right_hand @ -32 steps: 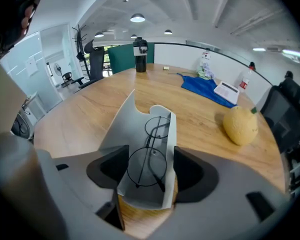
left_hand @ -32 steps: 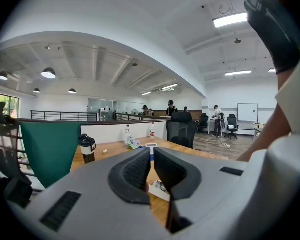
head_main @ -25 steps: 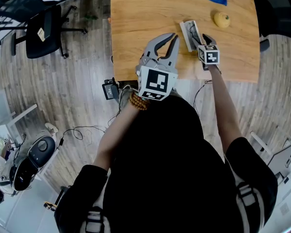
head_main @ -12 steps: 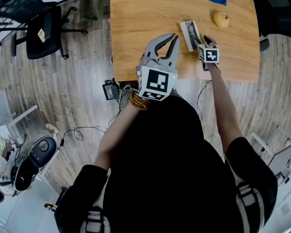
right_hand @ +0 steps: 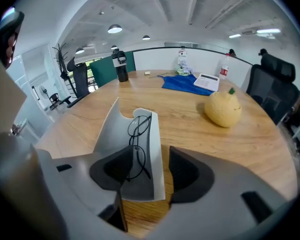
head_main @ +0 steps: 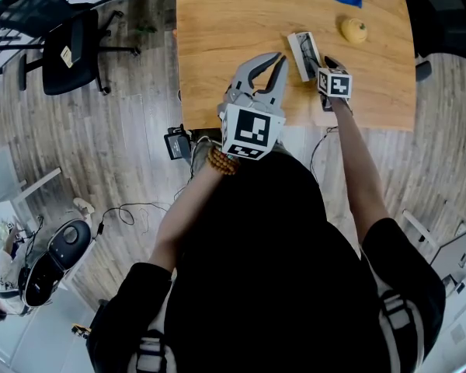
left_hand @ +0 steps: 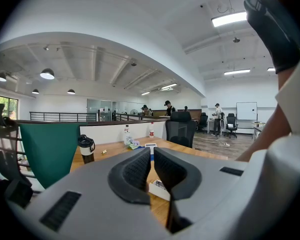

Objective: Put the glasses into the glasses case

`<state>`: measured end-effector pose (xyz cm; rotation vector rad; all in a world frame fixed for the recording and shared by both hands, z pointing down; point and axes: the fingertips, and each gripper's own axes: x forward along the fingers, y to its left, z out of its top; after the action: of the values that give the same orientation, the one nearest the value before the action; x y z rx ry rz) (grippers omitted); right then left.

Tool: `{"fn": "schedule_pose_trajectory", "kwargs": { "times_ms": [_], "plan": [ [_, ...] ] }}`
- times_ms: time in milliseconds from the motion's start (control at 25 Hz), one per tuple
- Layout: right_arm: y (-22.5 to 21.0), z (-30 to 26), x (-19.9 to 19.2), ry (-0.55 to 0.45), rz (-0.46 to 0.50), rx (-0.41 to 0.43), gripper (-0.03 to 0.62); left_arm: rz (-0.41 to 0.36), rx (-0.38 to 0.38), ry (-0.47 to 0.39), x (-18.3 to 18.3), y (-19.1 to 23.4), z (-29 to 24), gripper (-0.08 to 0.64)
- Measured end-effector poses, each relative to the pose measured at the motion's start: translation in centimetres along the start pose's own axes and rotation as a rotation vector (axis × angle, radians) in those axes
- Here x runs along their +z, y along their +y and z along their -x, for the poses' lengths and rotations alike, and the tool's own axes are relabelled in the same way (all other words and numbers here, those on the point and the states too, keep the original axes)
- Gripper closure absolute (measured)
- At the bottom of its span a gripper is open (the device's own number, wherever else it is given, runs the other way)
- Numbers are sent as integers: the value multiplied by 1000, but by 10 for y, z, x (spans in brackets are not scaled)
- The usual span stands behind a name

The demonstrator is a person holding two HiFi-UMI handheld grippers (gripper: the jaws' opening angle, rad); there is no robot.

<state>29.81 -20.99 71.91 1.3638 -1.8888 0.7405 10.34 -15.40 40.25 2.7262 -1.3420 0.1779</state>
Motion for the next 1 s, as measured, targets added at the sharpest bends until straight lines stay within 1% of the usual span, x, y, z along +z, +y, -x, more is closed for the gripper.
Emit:
{"fn": "schedule_pose_trajectory", "kwargs": {
  "times_ms": [80, 160, 200, 240, 360, 480, 680, 760, 800, 880, 1000],
  "plan": [
    [-1, 7, 7, -5, -44, -1, 344, 0, 1, -1, 1, 0, -1, 522],
    [-5, 14, 16, -30, -102, 8, 330, -1, 2, -2, 1, -1, -1, 522],
    [-6, 16, 21, -43, -112, 12, 322, -2, 3, -1, 1, 0, -1, 522],
    [-5, 17, 27, -53, -101, 14, 316, -3, 5, 0, 1, 1, 0, 522],
    [-1, 8, 35, -53, -17, 19, 305, -3, 10, 5, -1, 3, 2, 522],
    [8, -9, 34, -19, 25, 47, 299, -3, 14, 8, -1, 4, 2, 522],
    [14, -23, 31, 37, 81, 22, 298, -4, 29, 9, -3, 10, 3, 522],
    [11, -23, 31, 36, 84, -4, 330, -5, 35, 9, -3, 11, 4, 522],
    [8, -22, 31, 34, 77, -15, 336, -5, 36, 11, -3, 12, 4, 522],
    [2, -20, 30, 34, 45, -22, 336, -3, 36, 15, -3, 13, 4, 522],
    [0, -20, 27, 29, 5, -10, 327, -1, 37, 17, -6, 13, 3, 522]
  ]
}}
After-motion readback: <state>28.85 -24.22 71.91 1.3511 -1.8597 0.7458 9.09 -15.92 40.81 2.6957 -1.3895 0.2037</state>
